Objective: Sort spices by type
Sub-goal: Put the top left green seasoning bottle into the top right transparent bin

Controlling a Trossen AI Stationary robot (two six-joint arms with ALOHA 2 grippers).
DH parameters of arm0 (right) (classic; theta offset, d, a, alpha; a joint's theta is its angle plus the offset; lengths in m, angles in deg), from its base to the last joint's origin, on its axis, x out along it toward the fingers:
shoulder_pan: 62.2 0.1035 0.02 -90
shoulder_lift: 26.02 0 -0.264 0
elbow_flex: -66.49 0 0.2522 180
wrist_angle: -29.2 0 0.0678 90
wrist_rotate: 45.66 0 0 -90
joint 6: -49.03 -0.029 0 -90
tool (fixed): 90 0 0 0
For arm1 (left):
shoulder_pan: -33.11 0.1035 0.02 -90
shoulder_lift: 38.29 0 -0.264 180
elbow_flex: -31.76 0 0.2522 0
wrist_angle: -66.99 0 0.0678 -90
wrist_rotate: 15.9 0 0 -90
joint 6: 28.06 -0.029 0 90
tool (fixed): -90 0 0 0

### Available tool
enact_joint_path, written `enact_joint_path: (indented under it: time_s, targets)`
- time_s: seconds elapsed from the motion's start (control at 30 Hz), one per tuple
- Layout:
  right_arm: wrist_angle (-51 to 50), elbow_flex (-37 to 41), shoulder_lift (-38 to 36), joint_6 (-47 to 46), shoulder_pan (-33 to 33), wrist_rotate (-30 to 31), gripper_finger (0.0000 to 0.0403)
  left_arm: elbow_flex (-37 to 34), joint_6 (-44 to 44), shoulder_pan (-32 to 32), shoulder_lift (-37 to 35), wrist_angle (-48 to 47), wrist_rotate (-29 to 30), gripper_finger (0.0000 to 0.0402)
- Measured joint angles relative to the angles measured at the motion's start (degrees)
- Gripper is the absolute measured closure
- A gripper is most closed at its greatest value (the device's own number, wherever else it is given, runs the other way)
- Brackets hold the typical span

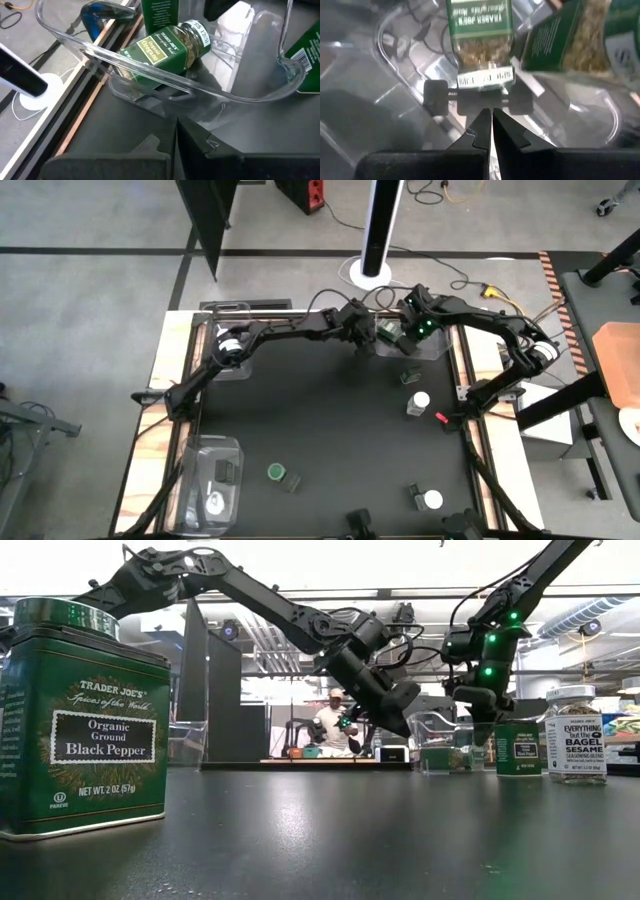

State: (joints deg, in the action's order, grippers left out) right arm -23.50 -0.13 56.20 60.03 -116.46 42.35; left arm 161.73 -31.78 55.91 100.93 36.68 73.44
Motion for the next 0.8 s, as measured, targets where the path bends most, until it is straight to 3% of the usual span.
enact_joint_path:
  time_s: [0.17, 0.53, 0.8]
  targets:
    - [-2.15, 0.01, 0.39, 0.75, 0.0, -1.46, 0.0394, 0.01, 0.07, -0.1, 0.0, 0.06, -1.23, 0.0401]
    - [3.34, 0.16, 6.19, 1.64, 0.49, -1.38, 0.0394, -0.03, 0.28, -0.28, 0.28, 0.5, -4.13, 0.0401]
    - [5.25, 0.11, 4.14, 0.95, 1.14, -1.52, 0.0394, -0.06, -0.86, -0.31, 0.28, 0.55, -5.19, 0.0401]
